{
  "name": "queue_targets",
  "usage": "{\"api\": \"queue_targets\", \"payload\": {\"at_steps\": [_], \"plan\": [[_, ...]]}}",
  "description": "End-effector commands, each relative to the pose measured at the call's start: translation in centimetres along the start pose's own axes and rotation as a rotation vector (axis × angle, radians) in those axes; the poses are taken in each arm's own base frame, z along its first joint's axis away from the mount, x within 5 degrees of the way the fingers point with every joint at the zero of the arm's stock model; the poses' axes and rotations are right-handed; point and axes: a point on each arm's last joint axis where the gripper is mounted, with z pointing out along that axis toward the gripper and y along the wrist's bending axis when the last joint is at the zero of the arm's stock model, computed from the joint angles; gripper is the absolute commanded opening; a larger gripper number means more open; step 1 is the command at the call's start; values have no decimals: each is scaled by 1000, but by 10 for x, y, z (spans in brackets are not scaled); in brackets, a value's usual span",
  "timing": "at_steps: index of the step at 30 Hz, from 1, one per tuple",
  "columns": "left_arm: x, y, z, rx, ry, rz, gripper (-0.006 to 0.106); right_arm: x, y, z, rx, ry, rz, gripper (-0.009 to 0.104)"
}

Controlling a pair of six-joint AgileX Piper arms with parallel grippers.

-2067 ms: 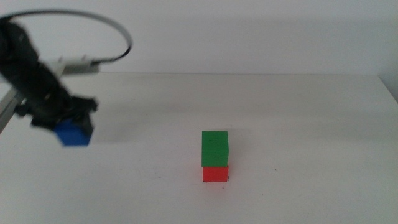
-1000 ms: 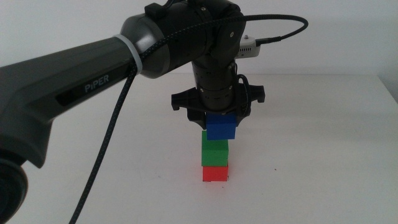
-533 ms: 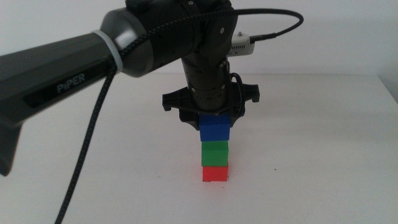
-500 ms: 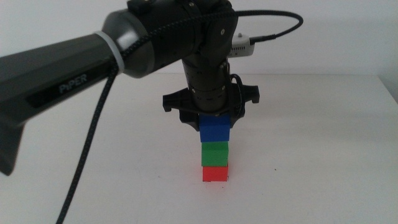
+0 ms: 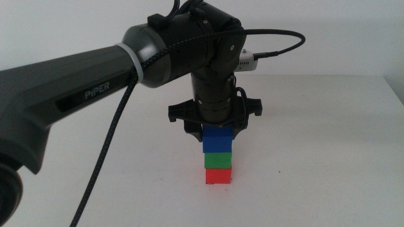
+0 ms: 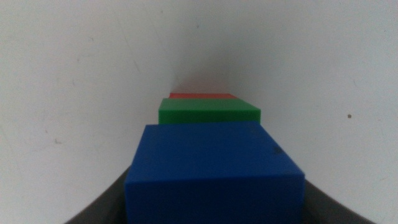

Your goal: Stack red cubes first, then green, then blue cubes in a specific spot.

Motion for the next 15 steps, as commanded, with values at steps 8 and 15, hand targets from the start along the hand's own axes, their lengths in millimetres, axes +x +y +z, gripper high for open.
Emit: {"api": "queue_targets", "payload": {"at_steps": [8, 15], "plan": [[0, -2, 0, 14, -7, 8, -2, 0, -1, 0, 10, -12, -8, 87], [-2, -2, 0, 20, -27, 14, -2, 0, -1, 0, 10, -12, -8, 87]]}}
